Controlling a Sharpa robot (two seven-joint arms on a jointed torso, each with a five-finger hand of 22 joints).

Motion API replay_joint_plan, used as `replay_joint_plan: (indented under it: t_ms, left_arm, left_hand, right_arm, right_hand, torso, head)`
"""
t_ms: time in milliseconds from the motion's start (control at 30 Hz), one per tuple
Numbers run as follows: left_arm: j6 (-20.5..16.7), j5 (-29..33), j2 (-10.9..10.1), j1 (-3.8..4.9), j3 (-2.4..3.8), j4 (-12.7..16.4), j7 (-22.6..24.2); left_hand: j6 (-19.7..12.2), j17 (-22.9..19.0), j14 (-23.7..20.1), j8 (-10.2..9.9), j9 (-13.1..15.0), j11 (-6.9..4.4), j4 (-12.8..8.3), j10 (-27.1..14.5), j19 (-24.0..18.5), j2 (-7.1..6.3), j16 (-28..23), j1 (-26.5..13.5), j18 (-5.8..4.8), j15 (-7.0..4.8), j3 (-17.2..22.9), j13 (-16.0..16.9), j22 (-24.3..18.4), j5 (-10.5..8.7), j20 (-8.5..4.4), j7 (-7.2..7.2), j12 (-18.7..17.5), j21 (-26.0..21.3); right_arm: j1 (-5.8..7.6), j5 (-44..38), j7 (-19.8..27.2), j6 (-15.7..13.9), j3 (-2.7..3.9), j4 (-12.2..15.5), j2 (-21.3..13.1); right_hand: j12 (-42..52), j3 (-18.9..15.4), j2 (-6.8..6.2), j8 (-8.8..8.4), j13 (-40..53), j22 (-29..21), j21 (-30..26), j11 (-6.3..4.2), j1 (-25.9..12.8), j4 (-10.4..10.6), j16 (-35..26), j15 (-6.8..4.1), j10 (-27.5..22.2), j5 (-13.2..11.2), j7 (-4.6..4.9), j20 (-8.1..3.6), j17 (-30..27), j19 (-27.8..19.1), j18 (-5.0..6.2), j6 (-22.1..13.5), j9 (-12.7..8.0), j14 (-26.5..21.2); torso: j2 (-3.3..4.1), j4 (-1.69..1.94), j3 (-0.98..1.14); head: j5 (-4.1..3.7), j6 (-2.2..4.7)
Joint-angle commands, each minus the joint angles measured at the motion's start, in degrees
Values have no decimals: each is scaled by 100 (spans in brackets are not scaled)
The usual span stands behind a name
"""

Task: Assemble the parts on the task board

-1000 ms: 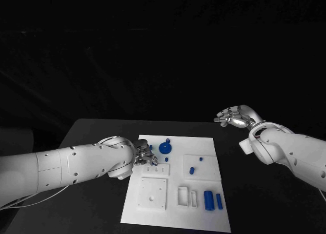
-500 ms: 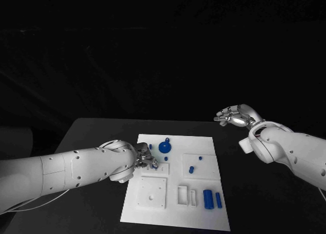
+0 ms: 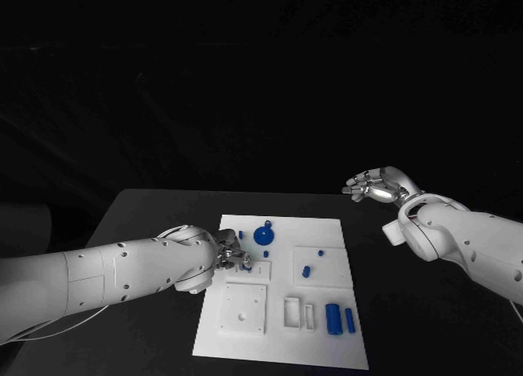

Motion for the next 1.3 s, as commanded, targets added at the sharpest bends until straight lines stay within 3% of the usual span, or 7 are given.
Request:
replay_joint_plan:
  t_ms: [33, 1300]
  left_arm:
    - [0, -52, 14, -5, 3, -1, 49]
    - [169, -153, 107, -89, 4, -86, 63]
  left_hand:
    - [572, -6, 316, 29, 9, -127, -289, -185, -24, 50, 38, 21, 133, -348, 321, -10, 113, 24, -608, -490, 25, 23]
    - [586, -26, 310, 21, 40, -128, -284, -192, -35, 29, 53, -28, 147, -347, 365, -31, 104, -15, -604, -492, 54, 48]
  right_arm:
    - [2, 10, 50, 91, 3, 19, -4]
    - [1, 3, 27, 115, 3, 41, 3]
  right_hand:
    - [-30, -41, 25, 25, -13, -8, -26, -3, 39, -5, -28, 38, 44, 24, -4, 39, -10, 6, 4, -31, -7, 20]
    - [-65, -53, 28, 26, -89, -11, -50, -2, 49, -7, -58, 49, 77, 39, -3, 55, -20, -7, 15, -32, -22, 23]
  torso:
    - [-1, 1, -2]
    - [-2, 2, 5]
  head:
    - [-1, 6]
    - [-20, -31]
